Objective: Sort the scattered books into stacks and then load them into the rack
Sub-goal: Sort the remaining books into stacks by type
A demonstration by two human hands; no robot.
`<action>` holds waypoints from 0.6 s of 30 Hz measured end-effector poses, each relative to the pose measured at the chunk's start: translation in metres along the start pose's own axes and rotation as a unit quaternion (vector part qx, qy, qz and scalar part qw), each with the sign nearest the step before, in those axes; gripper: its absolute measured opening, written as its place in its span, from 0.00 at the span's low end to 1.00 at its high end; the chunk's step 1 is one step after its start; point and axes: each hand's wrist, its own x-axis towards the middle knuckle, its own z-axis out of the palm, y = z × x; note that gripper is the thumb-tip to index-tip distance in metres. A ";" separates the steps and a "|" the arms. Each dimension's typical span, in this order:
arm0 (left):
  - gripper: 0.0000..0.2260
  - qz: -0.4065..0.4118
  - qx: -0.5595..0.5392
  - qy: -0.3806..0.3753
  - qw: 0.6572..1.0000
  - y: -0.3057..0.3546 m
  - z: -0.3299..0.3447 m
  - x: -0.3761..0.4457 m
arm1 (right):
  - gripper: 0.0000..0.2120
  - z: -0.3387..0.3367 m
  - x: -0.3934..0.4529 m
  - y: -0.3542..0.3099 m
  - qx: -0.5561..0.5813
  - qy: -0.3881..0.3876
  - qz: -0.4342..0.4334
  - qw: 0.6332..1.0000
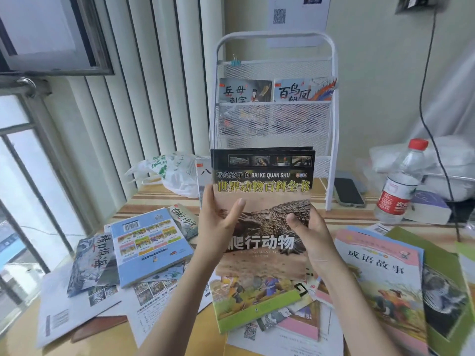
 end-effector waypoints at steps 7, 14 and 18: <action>0.11 -0.068 0.109 0.001 0.992 -0.043 0.018 -0.025 | 0.38 -0.011 0.016 0.019 -0.058 -0.012 0.010 0.998; 0.20 -0.012 0.191 -0.070 0.979 -0.033 0.097 0.067 | 0.31 -0.061 0.105 -0.006 -0.162 0.152 -0.085 0.971; 0.13 -0.034 0.149 -0.113 0.982 -0.060 0.155 0.091 | 0.30 -0.097 0.153 0.013 -0.190 0.192 -0.071 0.960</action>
